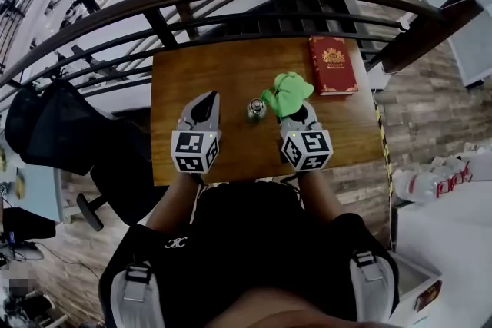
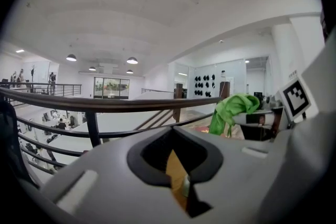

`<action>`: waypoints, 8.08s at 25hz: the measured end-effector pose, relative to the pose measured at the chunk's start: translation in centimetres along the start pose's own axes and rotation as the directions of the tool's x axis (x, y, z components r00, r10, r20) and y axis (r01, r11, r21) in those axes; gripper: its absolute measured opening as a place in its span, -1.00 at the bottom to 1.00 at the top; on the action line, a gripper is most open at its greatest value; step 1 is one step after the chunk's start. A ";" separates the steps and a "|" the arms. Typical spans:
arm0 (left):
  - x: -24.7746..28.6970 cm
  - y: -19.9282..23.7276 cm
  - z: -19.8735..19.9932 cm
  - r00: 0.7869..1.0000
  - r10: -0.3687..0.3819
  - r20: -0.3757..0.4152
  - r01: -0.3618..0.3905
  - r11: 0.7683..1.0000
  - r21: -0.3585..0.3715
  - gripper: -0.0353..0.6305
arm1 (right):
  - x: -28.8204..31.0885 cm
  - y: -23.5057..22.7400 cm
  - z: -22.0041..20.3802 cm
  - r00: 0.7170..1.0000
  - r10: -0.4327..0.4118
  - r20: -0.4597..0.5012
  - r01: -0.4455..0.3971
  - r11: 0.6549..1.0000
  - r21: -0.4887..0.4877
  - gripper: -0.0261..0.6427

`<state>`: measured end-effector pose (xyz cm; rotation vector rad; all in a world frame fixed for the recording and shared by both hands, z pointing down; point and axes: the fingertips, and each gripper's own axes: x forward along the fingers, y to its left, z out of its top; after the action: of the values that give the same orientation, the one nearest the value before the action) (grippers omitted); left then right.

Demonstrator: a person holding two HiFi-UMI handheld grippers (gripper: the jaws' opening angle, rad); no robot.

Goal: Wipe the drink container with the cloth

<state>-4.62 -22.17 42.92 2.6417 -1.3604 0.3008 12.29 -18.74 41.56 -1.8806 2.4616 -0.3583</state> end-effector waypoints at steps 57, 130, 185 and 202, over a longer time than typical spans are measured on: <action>13.0 -11.6 -18.8 0.630 -0.415 -0.656 0.651 0.742 0.157 0.10 | -6.4 -6.9 -4.5 0.937 -0.337 -0.089 0.340 0.940 0.011 -0.77; 7.6 -6.8 -21.6 0.922 -0.217 -0.320 0.267 0.956 0.121 0.08 | 8.9 5.5 -20.1 0.621 0.488 -0.613 -0.504 0.848 0.165 -0.77; 8.3 -4.9 -22.3 0.943 -0.161 -0.290 0.109 0.976 -0.188 0.08 | 6.3 -1.1 -24.4 0.486 0.500 -0.717 -0.490 0.835 0.251 -0.77; 8.1 -5.8 -22.5 0.930 -0.190 -0.314 0.148 0.977 -0.153 0.08 | 2.2 2.4 -22.4 0.240 0.614 -0.752 -0.751 0.608 0.257 -0.77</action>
<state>2.36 -20.08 66.40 2.4452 -1.0054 0.5803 5.91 -16.55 63.16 -0.3215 3.6257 -1.1582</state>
